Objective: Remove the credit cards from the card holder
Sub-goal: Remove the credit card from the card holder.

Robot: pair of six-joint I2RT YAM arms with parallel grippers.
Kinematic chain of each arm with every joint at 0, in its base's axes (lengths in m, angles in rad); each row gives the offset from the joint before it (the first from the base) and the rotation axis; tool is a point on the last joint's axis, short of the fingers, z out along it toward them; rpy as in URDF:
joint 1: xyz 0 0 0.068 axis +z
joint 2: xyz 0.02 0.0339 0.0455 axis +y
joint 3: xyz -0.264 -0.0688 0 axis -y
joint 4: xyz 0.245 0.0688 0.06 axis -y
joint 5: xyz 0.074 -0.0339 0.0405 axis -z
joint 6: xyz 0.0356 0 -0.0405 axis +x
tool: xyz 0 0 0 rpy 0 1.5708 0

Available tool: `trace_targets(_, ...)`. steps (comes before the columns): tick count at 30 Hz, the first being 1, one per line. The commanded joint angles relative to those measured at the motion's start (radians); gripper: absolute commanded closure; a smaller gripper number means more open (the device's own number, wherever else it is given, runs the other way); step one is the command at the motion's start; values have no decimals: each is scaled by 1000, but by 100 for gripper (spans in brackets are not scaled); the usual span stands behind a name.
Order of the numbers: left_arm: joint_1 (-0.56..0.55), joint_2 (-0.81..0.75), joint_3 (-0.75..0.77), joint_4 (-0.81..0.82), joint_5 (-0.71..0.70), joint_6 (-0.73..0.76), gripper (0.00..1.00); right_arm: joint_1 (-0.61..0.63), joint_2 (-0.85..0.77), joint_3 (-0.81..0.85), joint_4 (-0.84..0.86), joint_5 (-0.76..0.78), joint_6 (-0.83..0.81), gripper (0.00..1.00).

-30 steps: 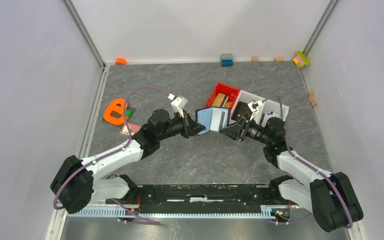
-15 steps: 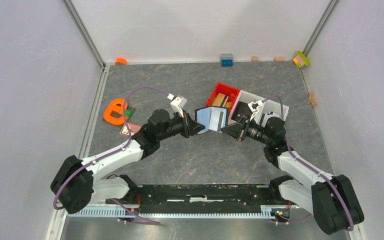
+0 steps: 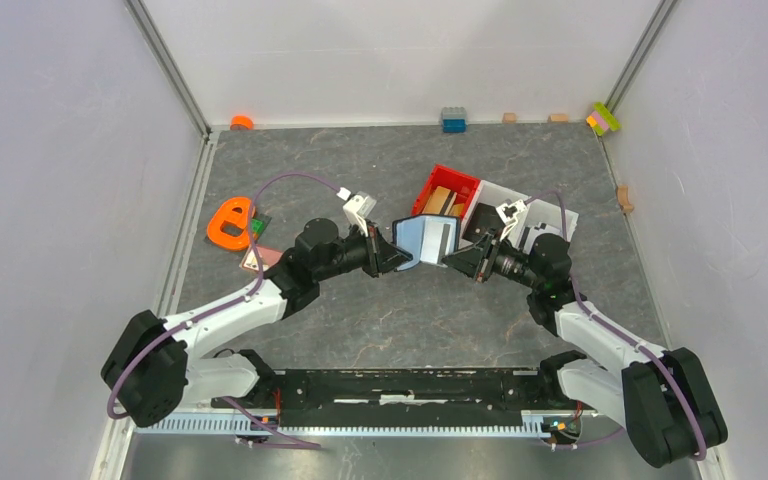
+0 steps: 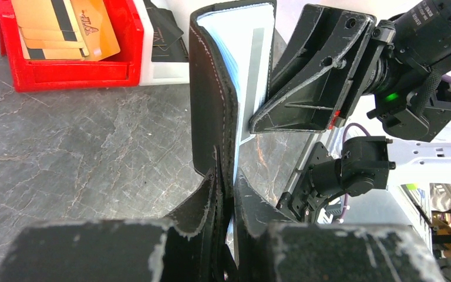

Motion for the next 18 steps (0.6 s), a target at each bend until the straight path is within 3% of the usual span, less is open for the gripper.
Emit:
trace_targets(1, 3, 2, 12, 77, 39, 27, 98, 5, 1, 34, 46, -13, 0, 77)
trace_targets(3, 3, -3, 10, 77, 38, 27, 98, 4, 2, 34, 46, -14, -2, 77)
trace_targets(6, 2, 1, 11, 76, 38, 26, 98, 5, -1, 33, 47, -14, -2, 87)
trace_targets(11, 3, 0, 12, 75, 39, 26, 98, 5, -3, 31, 49, -14, 0, 95)
trace_targets(13, 2, -3, 10, 74, 37, 27, 98, 5, -5, 30, 48, -11, -1, 92)
trace_targets(15, 3, -1, 12, 74, 40, 27, 98, 4, -4, 30, 48, -12, 0, 80)
trace_targets(18, 3, 4, 14, 74, 43, 25, 98, 5, 1, 31, 49, -15, -1, 76)
